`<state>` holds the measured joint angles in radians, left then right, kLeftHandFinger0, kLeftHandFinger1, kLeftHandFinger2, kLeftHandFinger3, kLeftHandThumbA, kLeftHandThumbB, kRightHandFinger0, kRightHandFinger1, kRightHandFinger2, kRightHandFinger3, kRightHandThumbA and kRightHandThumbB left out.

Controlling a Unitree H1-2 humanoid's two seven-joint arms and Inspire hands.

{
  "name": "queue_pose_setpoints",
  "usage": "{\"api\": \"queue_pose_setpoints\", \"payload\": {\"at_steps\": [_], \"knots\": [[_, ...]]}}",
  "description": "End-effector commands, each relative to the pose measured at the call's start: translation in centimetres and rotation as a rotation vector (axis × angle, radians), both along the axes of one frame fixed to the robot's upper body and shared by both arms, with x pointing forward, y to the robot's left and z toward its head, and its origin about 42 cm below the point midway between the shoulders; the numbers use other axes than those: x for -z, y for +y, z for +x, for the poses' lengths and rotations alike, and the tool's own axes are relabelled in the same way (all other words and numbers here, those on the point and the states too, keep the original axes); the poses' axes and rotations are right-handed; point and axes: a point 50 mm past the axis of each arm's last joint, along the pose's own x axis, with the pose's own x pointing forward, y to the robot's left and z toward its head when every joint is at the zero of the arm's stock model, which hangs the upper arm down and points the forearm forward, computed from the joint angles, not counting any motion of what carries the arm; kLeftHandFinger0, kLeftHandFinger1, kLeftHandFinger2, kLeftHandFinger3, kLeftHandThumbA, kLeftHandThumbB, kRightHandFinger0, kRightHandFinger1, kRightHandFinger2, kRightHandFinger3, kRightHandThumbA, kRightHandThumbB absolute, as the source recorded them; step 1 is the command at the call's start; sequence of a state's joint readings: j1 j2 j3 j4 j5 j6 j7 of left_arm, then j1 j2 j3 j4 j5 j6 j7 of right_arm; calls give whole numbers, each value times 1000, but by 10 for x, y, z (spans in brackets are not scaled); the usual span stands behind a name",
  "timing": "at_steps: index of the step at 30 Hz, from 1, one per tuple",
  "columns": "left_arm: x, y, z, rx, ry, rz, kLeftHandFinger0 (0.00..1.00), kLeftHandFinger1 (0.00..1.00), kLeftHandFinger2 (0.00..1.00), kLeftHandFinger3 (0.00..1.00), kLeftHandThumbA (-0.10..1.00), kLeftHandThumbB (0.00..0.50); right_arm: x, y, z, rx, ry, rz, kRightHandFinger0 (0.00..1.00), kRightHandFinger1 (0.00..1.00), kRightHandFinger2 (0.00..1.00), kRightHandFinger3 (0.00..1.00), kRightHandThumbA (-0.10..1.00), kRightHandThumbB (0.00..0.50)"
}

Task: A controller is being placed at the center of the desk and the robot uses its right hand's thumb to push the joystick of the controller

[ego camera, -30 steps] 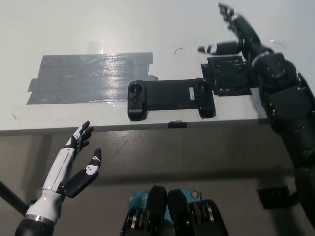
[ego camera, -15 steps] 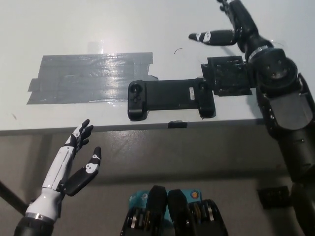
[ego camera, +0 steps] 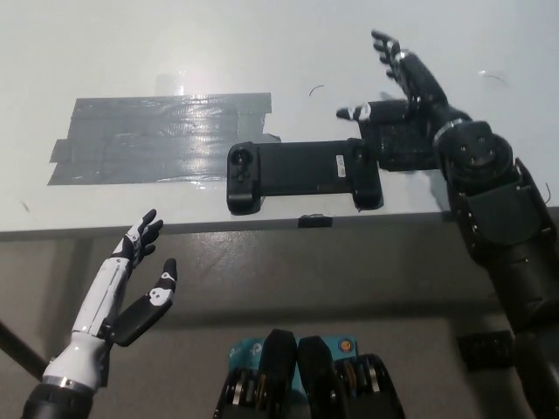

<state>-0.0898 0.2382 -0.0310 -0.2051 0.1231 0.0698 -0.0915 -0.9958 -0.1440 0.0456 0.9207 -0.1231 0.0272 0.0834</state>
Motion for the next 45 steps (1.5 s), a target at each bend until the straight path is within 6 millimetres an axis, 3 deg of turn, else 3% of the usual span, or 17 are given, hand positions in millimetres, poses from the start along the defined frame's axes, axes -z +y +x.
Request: {"api": "queue_pose_setpoints", "payload": {"at_steps": [1, 10, 20, 33, 43, 45], "knots": [[-10, 5, 1, 16, -38, 11, 1000, 1000, 1000, 1000, 421, 60, -22, -5, 8, 9, -81, 5, 1000, 1000, 1000, 1000, 1000, 434], [-9, 4, 0, 12, -33, 14, 1000, 1000, 1000, 1000, 428, 64, -8, -9, 10, 14, -47, 1, 1000, 1000, 1000, 1000, 1000, 424], [-8, 4, 0, 16, -32, 10, 1000, 1000, 1000, 1000, 391, 58, 0, -11, 10, 18, -34, -15, 1000, 1000, 1000, 1000, 1000, 472], [-8, 4, 0, 12, -31, 21, 1000, 1000, 1000, 1000, 358, 65, 4, -16, 13, 41, -10, -12, 1000, 1000, 1000, 1000, 1000, 441], [-9, 4, 0, 9, -31, 3, 1000, 1000, 1000, 1000, 316, 64, 22, -27, 13, 75, 67, 50, 1000, 1000, 1000, 1000, 1000, 466], [-9, 4, 0, 9, -32, 9, 1000, 1000, 1000, 1000, 318, 63, 26, -31, 13, 89, 78, 36, 1000, 1000, 1000, 1000, 1000, 447]]}}
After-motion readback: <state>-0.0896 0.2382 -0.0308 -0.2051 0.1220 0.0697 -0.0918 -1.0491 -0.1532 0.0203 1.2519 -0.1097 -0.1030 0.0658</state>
